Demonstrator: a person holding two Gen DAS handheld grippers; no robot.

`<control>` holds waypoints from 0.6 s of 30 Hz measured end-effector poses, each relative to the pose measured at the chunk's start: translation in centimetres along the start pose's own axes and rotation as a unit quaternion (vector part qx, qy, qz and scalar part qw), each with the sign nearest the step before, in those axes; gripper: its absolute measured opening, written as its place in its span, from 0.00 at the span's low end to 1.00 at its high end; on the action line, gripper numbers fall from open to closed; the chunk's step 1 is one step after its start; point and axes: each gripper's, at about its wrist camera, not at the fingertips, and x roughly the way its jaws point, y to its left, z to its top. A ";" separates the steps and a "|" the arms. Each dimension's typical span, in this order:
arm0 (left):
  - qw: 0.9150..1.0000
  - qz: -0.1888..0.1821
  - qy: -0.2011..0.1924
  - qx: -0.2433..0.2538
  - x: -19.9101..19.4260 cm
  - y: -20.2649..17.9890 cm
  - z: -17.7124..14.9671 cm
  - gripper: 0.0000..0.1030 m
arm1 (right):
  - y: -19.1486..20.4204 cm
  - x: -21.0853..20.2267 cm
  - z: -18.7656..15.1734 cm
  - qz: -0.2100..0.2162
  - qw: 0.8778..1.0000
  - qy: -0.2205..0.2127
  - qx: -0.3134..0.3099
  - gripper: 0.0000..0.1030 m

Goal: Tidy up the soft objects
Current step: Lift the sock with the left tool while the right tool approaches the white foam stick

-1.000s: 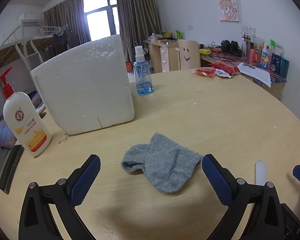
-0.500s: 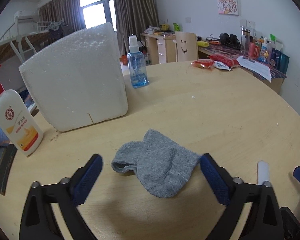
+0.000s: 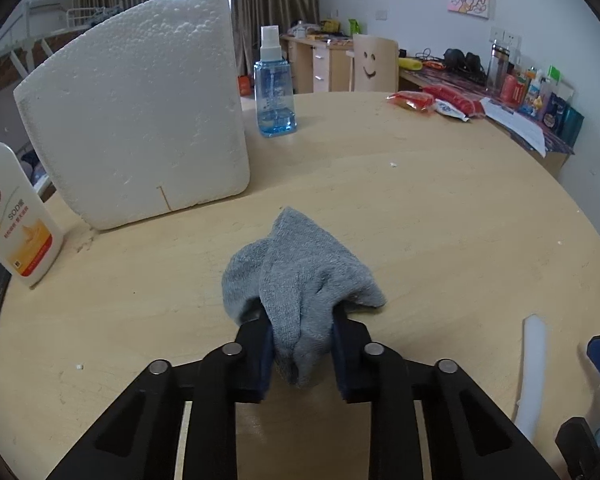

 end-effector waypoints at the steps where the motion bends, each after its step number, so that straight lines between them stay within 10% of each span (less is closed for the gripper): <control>1: 1.000 -0.002 -0.002 0.001 -0.1 0.0 0.0 0.21 | 0.0 0.0 0.0 -0.001 1.000 0.001 -0.001 1.00; 18: 0.997 -0.010 -0.074 0.018 -2.9 1.2 -0.4 0.20 | 2.4 -0.1 0.4 -0.043 0.999 0.004 -0.015 1.00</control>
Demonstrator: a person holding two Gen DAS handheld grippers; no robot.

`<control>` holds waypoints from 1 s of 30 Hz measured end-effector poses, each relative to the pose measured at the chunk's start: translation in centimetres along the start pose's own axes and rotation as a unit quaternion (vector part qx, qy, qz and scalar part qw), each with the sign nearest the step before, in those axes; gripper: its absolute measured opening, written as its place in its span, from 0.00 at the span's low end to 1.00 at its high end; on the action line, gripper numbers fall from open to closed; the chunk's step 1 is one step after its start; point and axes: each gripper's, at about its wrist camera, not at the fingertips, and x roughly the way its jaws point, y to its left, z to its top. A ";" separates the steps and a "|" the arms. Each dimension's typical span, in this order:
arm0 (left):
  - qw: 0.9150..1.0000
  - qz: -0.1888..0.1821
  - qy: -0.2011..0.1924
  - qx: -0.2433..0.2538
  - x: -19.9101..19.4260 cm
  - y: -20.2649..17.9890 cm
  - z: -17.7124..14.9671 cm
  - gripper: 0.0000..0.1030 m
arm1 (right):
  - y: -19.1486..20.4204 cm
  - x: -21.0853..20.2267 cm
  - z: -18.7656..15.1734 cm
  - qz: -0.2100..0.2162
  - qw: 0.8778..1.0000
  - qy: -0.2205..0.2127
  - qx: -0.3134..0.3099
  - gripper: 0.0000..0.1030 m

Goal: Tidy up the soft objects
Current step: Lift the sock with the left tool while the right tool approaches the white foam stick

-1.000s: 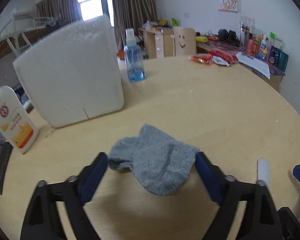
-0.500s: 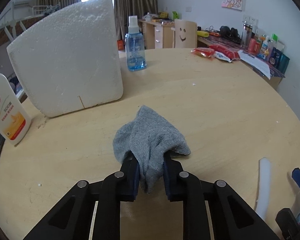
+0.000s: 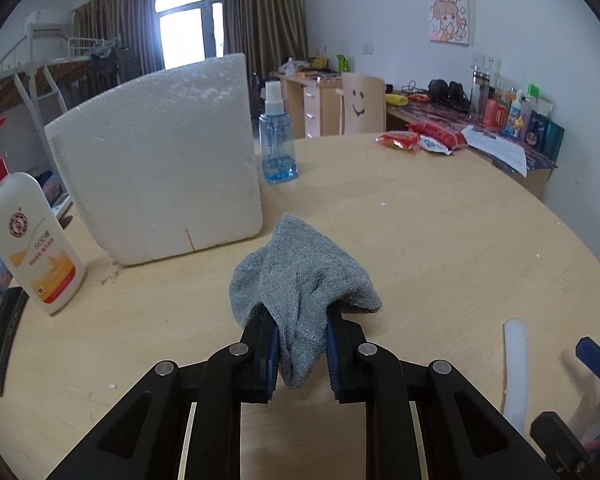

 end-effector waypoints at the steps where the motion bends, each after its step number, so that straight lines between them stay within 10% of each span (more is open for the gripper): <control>1: 1.000 -0.001 -0.003 0.000 -0.2 0.2 0.0 0.20 | 0.2 0.1 0.0 -0.004 1.000 0.002 0.001 1.00; 30: 0.995 -0.047 -0.080 0.037 -5.3 4.5 -1.4 0.20 | 5.3 0.0 -0.6 -0.144 0.988 0.003 0.049 1.00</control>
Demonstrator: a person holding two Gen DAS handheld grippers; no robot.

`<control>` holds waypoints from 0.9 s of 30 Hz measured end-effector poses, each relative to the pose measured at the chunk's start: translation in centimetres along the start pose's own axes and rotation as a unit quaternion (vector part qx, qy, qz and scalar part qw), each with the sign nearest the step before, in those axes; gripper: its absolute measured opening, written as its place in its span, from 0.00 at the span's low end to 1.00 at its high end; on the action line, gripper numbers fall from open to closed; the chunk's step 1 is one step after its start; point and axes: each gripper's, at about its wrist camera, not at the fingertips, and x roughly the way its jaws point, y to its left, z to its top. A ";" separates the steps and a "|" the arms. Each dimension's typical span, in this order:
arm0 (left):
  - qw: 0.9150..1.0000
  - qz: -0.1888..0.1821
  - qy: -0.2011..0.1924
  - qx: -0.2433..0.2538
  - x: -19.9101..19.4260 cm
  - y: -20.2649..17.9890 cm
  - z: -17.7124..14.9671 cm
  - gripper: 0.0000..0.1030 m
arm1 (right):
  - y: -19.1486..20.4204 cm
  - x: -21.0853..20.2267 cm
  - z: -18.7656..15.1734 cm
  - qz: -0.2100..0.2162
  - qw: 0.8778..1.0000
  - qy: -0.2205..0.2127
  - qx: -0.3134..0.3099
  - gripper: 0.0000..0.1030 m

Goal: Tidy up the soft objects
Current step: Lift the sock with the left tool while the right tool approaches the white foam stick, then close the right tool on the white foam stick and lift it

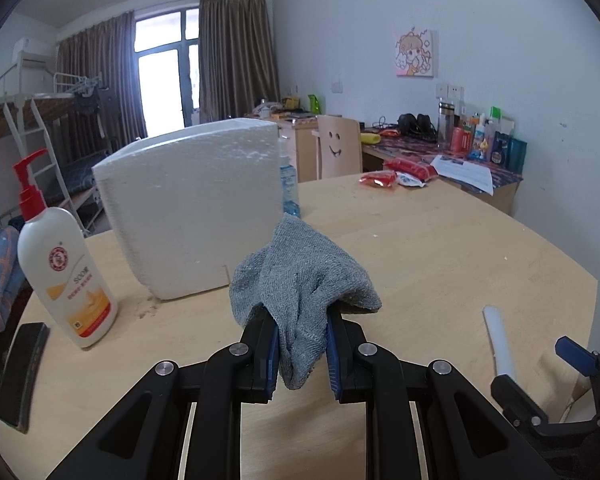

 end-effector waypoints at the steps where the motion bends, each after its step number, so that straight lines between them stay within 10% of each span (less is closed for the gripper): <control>1: 1.000 0.000 -0.001 0.000 -0.1 0.1 0.0 0.20 | 0.4 0.1 -0.1 -0.003 1.000 0.000 -0.002 1.00; 15: 1.000 -0.014 -0.019 -0.018 -0.5 2.7 -0.8 0.20 | 0.9 1.9 -0.8 -0.044 0.998 0.029 0.022 0.75; 27: 0.999 -0.021 -0.033 -0.013 -1.2 2.7 -1.2 0.20 | 0.2 2.6 -0.7 -0.064 0.997 0.038 0.021 0.33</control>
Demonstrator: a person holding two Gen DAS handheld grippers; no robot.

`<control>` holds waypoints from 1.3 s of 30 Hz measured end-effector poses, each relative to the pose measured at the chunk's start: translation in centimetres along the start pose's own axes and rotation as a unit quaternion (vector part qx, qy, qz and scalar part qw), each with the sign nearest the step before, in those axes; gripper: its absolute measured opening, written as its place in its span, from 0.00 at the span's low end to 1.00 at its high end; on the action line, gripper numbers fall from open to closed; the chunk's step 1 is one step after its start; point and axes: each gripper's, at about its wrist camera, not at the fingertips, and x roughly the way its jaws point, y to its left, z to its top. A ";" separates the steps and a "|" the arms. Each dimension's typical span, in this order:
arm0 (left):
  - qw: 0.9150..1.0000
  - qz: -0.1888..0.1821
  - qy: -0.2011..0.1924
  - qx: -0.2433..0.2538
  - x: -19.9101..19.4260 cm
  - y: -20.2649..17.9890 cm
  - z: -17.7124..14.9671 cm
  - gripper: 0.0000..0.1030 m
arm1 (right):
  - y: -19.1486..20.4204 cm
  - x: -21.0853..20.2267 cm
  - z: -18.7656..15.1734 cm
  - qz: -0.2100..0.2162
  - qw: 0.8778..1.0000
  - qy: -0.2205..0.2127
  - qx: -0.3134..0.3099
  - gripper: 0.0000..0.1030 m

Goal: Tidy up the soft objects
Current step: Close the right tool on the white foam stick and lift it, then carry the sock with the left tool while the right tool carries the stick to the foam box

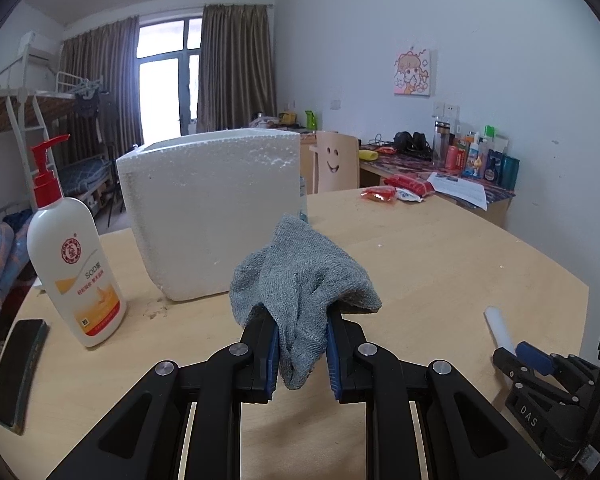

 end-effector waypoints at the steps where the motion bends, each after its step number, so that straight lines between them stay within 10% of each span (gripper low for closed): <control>1: 1.000 0.000 -0.001 0.000 0.0 0.0 0.0 0.20 | 0.2 0.0 0.0 0.005 1.000 0.000 -0.005 0.27; 39: 1.000 0.012 -0.020 -0.007 -2.0 -0.4 0.6 0.20 | 1.7 -5.2 3.2 0.102 0.989 -0.099 -0.039 0.22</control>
